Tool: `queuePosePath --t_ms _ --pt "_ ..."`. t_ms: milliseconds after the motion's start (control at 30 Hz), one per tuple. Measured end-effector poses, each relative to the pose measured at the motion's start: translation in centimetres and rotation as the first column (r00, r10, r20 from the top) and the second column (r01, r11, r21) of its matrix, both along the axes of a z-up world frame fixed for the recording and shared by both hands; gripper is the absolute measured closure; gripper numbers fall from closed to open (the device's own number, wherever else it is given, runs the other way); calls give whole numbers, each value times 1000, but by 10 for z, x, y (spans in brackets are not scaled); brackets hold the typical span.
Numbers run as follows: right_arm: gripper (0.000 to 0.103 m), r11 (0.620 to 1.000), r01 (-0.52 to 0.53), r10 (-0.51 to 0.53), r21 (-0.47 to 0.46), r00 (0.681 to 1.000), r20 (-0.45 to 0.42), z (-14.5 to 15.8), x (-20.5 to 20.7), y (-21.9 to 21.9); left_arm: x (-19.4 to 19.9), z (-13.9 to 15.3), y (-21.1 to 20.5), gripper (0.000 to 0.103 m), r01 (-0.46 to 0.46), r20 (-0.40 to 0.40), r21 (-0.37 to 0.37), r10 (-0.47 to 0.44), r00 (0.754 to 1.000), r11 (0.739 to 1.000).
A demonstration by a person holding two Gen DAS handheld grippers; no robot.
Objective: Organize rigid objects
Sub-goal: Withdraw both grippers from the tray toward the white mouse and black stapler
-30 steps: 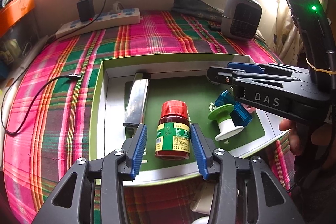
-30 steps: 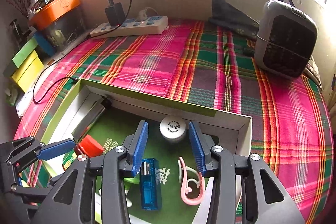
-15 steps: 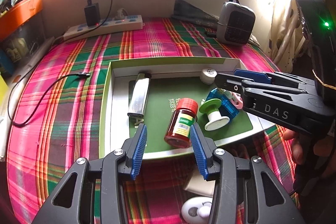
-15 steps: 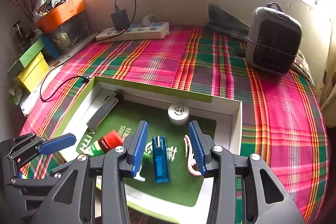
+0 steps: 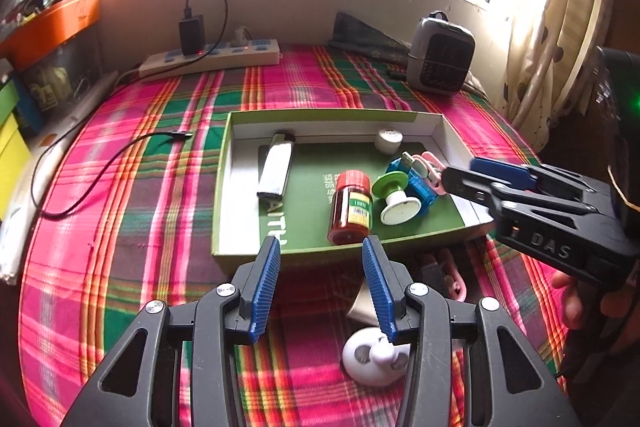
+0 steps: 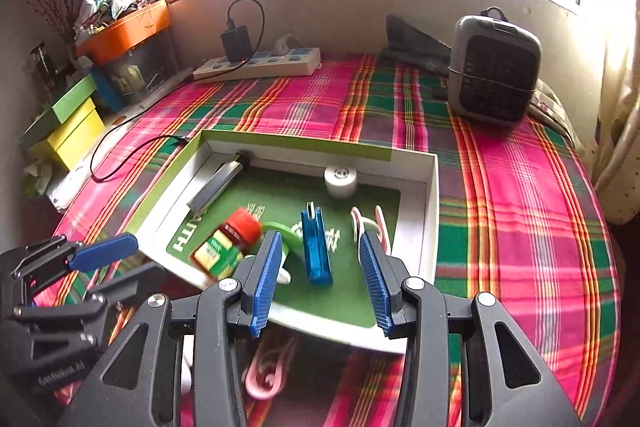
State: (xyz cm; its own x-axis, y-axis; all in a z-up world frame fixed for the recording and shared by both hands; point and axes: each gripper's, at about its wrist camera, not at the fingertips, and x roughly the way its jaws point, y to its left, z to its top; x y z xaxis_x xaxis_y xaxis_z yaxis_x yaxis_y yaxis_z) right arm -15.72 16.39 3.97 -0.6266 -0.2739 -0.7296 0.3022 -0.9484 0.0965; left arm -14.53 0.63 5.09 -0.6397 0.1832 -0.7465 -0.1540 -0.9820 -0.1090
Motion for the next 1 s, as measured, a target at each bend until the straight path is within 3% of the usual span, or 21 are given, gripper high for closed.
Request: queuePosePath --t_ms 633,767,933,1000 --pt "61 998 35 -36 -42 999 -11 -16 61 23 37 -27 -2 57 66 62 81 -71 996 995" --pt "61 997 39 -40 -69 999 -16 -18 70 25 38 -30 -1 57 99 67 140 -110 992 985" --pt "48 996 48 -50 -79 999 -14 -19 76 27 38 -34 4 57 98 77 110 -107 991 989" --pt "48 995 50 -51 -88 999 -15 -19 78 28 37 -36 7 56 104 86 95 -112 990 990"
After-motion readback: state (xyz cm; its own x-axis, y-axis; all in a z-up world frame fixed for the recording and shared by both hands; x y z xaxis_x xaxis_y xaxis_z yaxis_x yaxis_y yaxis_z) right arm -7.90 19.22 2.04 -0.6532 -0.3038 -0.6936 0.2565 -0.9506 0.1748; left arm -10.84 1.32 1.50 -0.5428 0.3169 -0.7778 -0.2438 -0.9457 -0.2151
